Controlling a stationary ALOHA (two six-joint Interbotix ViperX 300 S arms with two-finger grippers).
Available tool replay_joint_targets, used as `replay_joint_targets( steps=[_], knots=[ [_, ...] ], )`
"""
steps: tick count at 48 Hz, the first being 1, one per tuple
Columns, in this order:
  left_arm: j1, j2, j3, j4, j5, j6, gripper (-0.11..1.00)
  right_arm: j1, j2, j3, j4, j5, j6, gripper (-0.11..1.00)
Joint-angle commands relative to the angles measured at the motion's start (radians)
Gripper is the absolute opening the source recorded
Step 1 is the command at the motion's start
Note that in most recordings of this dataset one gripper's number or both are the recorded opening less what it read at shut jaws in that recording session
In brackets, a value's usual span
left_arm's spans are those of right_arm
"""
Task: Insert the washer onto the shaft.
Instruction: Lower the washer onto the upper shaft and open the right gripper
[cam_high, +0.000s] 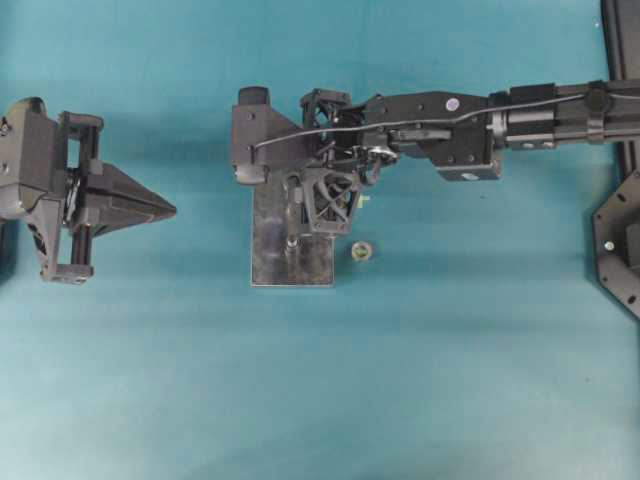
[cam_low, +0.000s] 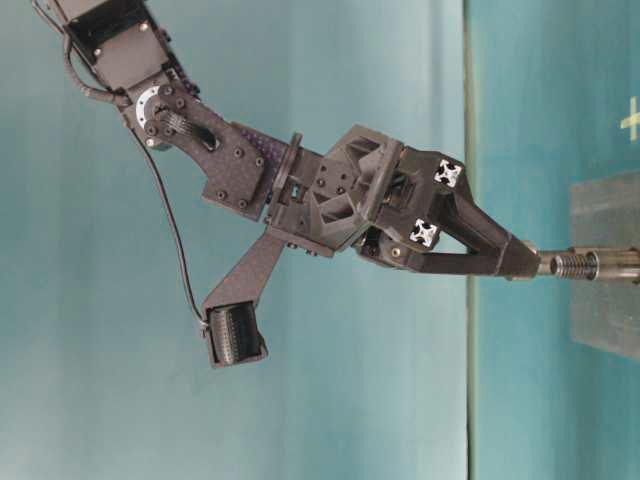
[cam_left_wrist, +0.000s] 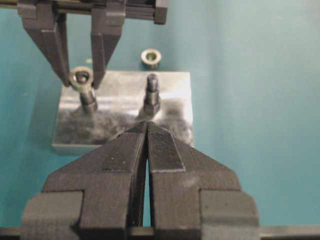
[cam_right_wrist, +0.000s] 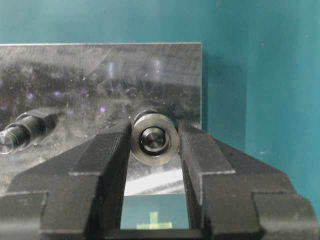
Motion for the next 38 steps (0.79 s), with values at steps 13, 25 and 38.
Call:
replay_joint_targets(
  steps=[13,25,38],
  knots=[
    [-0.002,-0.005,-0.005,0.003,-0.011,-0.002,0.0,0.014,-0.014,-0.025,0.008,-0.008,0.002,0.76],
    [-0.002,-0.005,-0.002,0.003,-0.009,-0.003,0.0,0.021,-0.041,-0.012,0.015,0.029,0.012,0.71],
    [-0.002,-0.009,0.002,0.003,-0.011,-0.003,0.0,0.029,-0.152,0.072,0.015,0.038,0.066,0.7]
  ],
)
